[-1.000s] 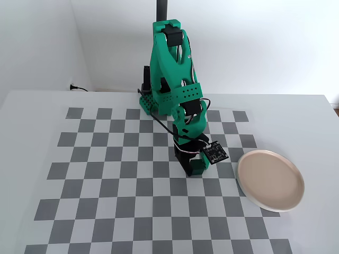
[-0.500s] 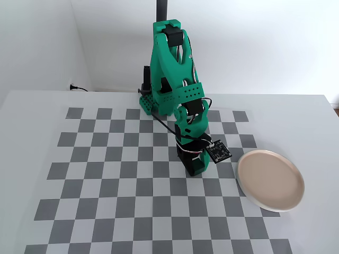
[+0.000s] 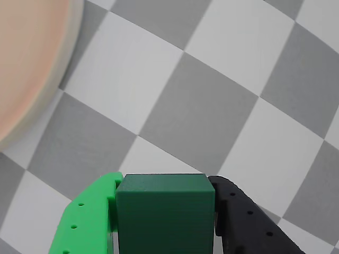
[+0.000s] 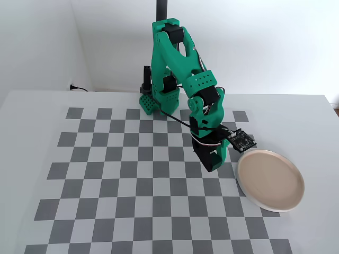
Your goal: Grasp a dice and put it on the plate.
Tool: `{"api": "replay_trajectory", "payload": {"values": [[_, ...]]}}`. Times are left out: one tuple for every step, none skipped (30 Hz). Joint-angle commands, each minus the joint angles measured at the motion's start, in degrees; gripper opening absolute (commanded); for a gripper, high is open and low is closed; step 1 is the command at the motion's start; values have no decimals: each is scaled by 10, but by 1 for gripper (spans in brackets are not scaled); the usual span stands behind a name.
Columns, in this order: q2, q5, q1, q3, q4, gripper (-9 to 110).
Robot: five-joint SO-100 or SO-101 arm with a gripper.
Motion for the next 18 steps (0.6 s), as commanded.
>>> {"api": "replay_trajectory", "payload": {"values": [[43, 6, -39, -109, 30, -4], [38, 7, -49, -124, 40, -4], [31, 9, -60, -142, 49, -4], [22, 11, -69, -159, 58, -4], [11, 15, -80, -181, 69, -4], [-4, 19, -90, -207, 81, -4], [-21, 23, -99, -236, 95, -4], [-40, 28, -108, -264, 107, -4], [-59, 33, -116, -294, 116, -4], [-78, 35, -123, -323, 123, -4], [-99, 39, -130, -352, 128, -4], [-120, 43, -135, -381, 134, -4], [-142, 47, -140, -412, 140, -4], [-165, 51, -144, -447, 151, -4], [-190, 54, -148, -483, 163, -4], [-215, 59, -151, -518, 175, -4], [-238, 62, -153, -549, 182, -4], [-260, 65, -156, -577, 185, -4]]}}
